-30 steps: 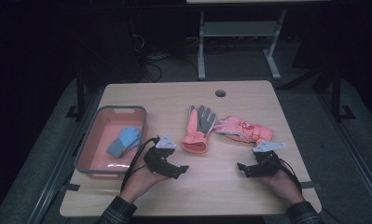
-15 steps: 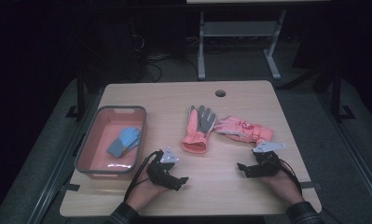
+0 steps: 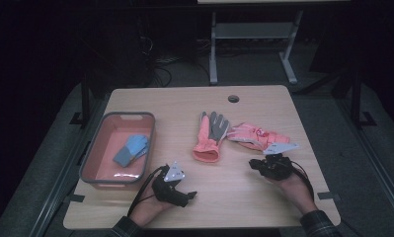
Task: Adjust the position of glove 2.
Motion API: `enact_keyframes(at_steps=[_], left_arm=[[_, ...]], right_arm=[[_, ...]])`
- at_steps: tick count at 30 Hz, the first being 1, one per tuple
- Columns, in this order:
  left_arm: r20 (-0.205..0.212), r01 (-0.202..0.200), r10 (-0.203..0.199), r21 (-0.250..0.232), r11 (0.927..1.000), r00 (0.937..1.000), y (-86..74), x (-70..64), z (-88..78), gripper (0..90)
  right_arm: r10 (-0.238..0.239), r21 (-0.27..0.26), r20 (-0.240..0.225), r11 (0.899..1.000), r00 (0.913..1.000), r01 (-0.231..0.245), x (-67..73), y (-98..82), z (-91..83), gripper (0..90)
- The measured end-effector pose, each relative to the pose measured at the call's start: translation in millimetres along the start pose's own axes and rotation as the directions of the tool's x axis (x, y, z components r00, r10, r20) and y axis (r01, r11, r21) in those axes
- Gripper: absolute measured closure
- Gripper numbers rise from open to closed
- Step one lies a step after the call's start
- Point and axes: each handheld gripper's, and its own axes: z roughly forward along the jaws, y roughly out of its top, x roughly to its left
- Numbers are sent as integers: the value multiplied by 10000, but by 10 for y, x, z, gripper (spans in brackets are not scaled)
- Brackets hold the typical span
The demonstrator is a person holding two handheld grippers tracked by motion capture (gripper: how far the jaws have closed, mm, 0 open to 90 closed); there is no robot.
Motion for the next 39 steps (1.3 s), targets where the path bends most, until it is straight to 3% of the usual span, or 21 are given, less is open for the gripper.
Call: enact_keyframes(at_steps=[6, 11, 18, 21, 23, 31, 39], left_arm=[[32, 15, -15, 42, 10000, 10000, -2, -1, -4, 124], [-5, -73, 73, 82, 9999, 10000, -3, 3, -9, 124], [17, -27, 26, 66, 10000, 10000, -6, 1, -8, 124], [21, -18, 18, 28, 10000, 10000, -9, 1, -6, 124], [21, -18, 18, 41, 10000, 10000, -8, 0, -7, 124], [52, 69, -69, 18, 10000, 10000, -25, -7, -23, 124], [48, 51, -51, 60, 10000, 10000, -26, -6, -25, 124]], right_arm=[[-361, -100, -865, 9993, 9956, 354, 93, 380, 190, 900], [-703, -315, -1265, 9973, 9895, 668, 178, 644, 352, 900], [-964, -582, -1444, 9944, 9848, 888, 231, 909, 617, 900], [-802, -537, -1613, 9959, 9836, 724, 271, 1019, 721, 900], [-953, -478, -1660, 9949, 9815, 885, 287, 1102, 827, 900], [-822, -43, -1763, 9966, 9809, 827, 305, 1133, 1040, 900], [-697, 39, -2056, 9974, 9762, 720, 325, 983, 940, 900]])
